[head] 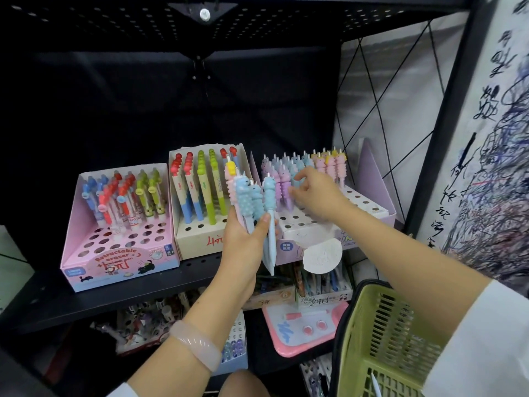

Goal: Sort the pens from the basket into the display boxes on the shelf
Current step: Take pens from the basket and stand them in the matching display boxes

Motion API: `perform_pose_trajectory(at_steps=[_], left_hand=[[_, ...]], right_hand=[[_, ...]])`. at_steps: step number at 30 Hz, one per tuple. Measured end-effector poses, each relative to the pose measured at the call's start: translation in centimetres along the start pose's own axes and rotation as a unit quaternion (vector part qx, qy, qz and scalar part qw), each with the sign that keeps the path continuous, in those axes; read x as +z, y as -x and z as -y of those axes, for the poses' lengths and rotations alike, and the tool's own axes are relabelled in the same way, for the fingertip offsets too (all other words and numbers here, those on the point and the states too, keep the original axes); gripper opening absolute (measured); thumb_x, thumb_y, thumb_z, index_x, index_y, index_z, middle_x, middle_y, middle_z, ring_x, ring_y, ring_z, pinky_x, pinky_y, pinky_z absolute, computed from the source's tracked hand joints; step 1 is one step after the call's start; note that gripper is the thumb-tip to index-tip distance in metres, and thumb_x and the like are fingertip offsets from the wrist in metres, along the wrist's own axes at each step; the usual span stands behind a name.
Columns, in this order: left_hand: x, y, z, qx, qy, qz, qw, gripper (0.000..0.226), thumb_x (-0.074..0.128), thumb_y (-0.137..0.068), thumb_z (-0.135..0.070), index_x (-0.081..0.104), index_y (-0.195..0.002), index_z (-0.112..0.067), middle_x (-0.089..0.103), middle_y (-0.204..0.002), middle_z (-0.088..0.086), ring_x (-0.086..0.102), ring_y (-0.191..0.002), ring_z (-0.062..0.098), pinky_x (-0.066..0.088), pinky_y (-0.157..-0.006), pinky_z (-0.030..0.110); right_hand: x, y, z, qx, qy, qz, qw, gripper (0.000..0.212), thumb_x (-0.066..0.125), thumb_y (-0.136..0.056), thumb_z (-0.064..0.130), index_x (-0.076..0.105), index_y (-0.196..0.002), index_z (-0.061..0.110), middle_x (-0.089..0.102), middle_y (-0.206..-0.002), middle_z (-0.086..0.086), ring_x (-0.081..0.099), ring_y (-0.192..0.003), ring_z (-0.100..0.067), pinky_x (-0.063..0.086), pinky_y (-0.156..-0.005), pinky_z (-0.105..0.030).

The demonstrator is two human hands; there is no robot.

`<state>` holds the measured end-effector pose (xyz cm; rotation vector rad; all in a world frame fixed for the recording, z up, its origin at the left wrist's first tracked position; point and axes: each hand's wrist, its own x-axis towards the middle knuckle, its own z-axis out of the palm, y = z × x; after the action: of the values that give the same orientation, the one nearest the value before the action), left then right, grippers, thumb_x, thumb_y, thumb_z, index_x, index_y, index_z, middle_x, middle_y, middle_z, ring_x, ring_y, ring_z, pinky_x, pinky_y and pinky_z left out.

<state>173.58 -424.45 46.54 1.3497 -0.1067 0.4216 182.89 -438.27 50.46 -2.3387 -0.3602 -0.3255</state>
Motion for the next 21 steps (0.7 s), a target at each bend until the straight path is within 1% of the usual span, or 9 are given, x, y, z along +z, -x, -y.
perform_pose_trajectory(at_steps=[2,3,5,7,10,12,14,18,21], left_hand=[[0.3,0.0,0.1,-0.012,-0.006,-0.001,1.0,0.025,0.056,-0.091,-0.01,0.053,-0.113,-0.021,0.07,-0.091,0.0,0.068,-0.075,0.013,0.056,-0.062,0.026],[0.4,0.0,0.1,-0.015,-0.013,-0.001,1.0,0.027,0.056,-0.091,-0.012,0.052,-0.117,-0.02,0.068,-0.1,0.006,0.067,-0.084,0.019,0.057,-0.069,0.031],[0.6,0.0,0.3,-0.009,-0.021,-0.004,1.0,0.03,0.056,-0.091,-0.013,0.05,-0.118,-0.024,0.065,-0.108,0.003,0.065,-0.093,0.017,0.057,-0.075,0.028],[0.9,-0.1,0.3,-0.003,-0.017,-0.002,1.0,0.032,0.056,-0.091,-0.012,0.049,-0.119,-0.025,0.067,-0.103,-0.002,0.067,-0.087,0.009,0.056,-0.068,0.021],[0.9,-0.3,0.1,-0.02,0.009,-0.003,1.0,0.024,0.053,-0.092,-0.009,0.052,-0.116,-0.014,0.07,-0.081,0.004,0.067,-0.061,0.011,0.052,-0.051,0.021],[0.5,-0.6,0.1,-0.028,0.008,-0.004,1.0,0.014,0.051,-0.093,-0.009,0.054,-0.107,-0.009,0.068,-0.078,0.01,0.063,-0.051,0.012,0.051,-0.048,0.022],[0.1,-1.0,0.4,-0.03,0.001,-0.008,1.0,0.009,0.05,-0.094,-0.01,0.055,-0.102,-0.011,0.069,-0.073,0.005,0.055,-0.045,0.01,0.048,-0.046,0.021],[-0.5,-1.2,0.7,-0.055,0.025,-0.016,0.998,0.011,0.048,-0.095,-0.01,0.053,-0.104,-0.009,0.069,-0.068,0.001,0.044,-0.04,0.008,0.043,-0.042,0.02],[-0.7,-1.2,0.8,-0.067,0.032,-0.02,0.997,0.009,0.048,-0.094,-0.011,0.055,-0.1,-0.012,0.07,-0.065,-0.002,0.044,-0.039,0.006,0.042,-0.04,0.019]], right_hand=[[-0.3,1.2,0.9,-0.018,-0.09,-0.033,0.995,0.017,0.051,-0.094,0.032,0.056,-0.102,0.017,0.055,-0.08,0.008,0.05,-0.068,-0.001,0.036,-0.056,-0.016],[-0.5,1.7,1.4,-0.022,-0.153,-0.005,0.988,0.017,0.049,-0.095,0.035,0.057,-0.094,0.02,0.057,-0.078,0.011,0.053,-0.065,0.003,0.038,-0.055,-0.012],[-0.7,2.8,2.4,-0.015,-0.242,0.082,0.967,0.016,0.049,-0.095,0.036,0.057,-0.088,0.024,0.057,-0.069,0.013,0.053,-0.053,0.005,0.042,-0.049,-0.009],[-0.8,3.3,2.6,-0.004,-0.271,0.114,0.956,0.009,0.054,-0.093,0.029,0.054,-0.097,0.021,0.058,-0.067,0.009,0.052,-0.048,0.005,0.044,-0.049,-0.01],[-1.6,2.5,2.3,0.007,-0.311,0.071,0.948,0.01,0.051,-0.095,0.02,0.053,-0.103,0.013,0.059,-0.075,0.004,0.055,-0.054,0.002,0.046,-0.053,-0.014],[-2.9,1.2,1.8,0.014,-0.362,0.002,0.932,0.011,0.045,-0.097,0.016,0.056,-0.095,0.014,0.061,-0.08,0.002,0.057,-0.062,-0.003,0.048,-0.057,-0.018],[-4.2,-0.4,1.0,0.051,-0.402,-0.077,0.911,0.01,0.045,-0.098,0.018,0.053,-0.093,0.016,0.063,-0.088,-0.001,0.062,-0.069,-0.006,0.052,-0.062,-0.021],[-4.4,-2.6,-0.8,0.052,-0.294,-0.177,0.938,0.006,0.046,-0.097,0.017,0.043,-0.092,0.019,0.061,-0.097,-0.011,0.068,-0.08,-0.021,0.057,-0.066,-0.027],[-3.2,-3.2,-1.7,-0.005,-0.142,-0.196,0.97,0.007,0.048,-0.096,0.016,0.043,-0.1,0.014,0.06,-0.085,-0.004,0.064,-0.078,-0.02,0.055,-0.073,-0.039]])
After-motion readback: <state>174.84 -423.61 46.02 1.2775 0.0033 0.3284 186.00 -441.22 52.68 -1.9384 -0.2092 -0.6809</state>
